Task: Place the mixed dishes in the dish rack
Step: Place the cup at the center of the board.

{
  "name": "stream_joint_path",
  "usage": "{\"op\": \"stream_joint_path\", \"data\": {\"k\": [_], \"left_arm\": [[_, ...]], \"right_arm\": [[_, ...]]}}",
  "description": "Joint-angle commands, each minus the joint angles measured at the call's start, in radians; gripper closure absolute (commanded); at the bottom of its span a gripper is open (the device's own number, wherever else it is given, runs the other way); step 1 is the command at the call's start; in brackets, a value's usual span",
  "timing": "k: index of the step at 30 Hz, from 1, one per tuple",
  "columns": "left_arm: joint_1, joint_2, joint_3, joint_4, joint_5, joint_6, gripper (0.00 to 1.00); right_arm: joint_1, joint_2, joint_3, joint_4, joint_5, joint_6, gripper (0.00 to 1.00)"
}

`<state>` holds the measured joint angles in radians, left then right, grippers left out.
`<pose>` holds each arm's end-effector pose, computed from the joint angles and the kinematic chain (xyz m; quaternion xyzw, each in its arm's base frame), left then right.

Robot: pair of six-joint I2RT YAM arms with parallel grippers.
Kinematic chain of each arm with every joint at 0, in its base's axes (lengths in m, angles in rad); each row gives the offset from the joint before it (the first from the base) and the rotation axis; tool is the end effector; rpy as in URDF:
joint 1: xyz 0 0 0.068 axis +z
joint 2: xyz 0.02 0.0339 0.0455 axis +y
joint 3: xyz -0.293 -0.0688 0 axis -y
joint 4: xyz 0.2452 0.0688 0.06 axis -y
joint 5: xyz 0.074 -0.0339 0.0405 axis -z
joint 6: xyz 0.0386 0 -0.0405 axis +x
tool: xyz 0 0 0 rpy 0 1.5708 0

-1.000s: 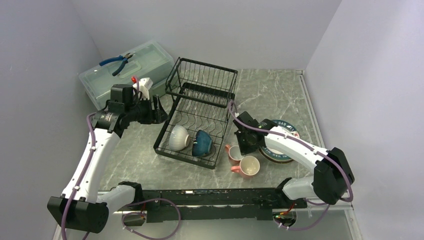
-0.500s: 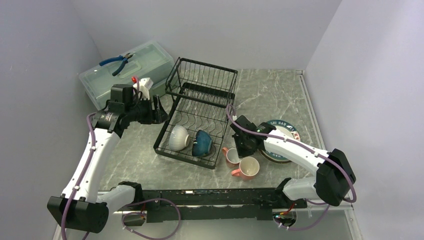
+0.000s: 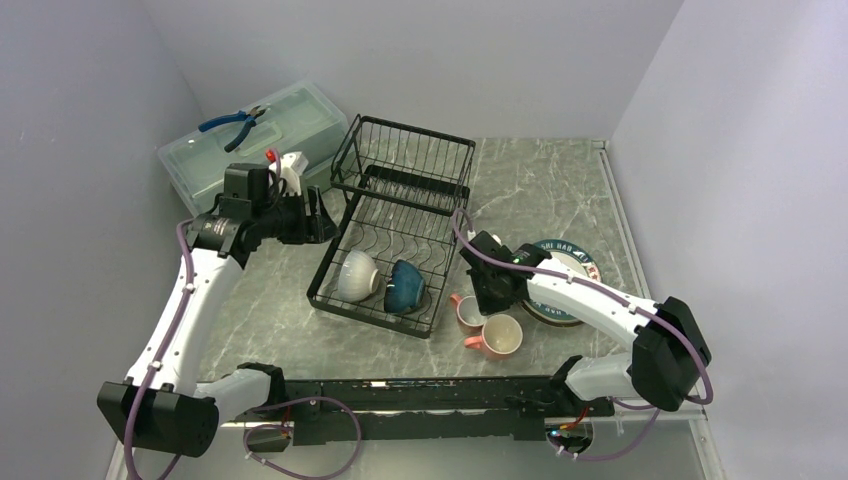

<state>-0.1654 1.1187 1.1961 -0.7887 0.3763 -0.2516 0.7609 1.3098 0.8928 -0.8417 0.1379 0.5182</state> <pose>0.2098 -0.0494 0.3841 0.0394 0.8956 -0.2511 0.3652 0.1683 0.1529 0.2453 -0.1087 0.9796 0.0379 0.1650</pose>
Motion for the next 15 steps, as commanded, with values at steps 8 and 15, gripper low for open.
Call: {"op": "stream_joint_path", "data": {"k": [8,15], "left_arm": [[-0.003,0.009,0.053,0.001,0.002,-0.005,0.34],[-0.004,0.008,0.068,-0.033,-0.016,-0.015,0.34]], "right_arm": [[0.002,0.008,0.052,-0.041,0.027,0.006,0.81],[0.002,0.01,0.097,-0.052,0.043,-0.003,0.67]]}}
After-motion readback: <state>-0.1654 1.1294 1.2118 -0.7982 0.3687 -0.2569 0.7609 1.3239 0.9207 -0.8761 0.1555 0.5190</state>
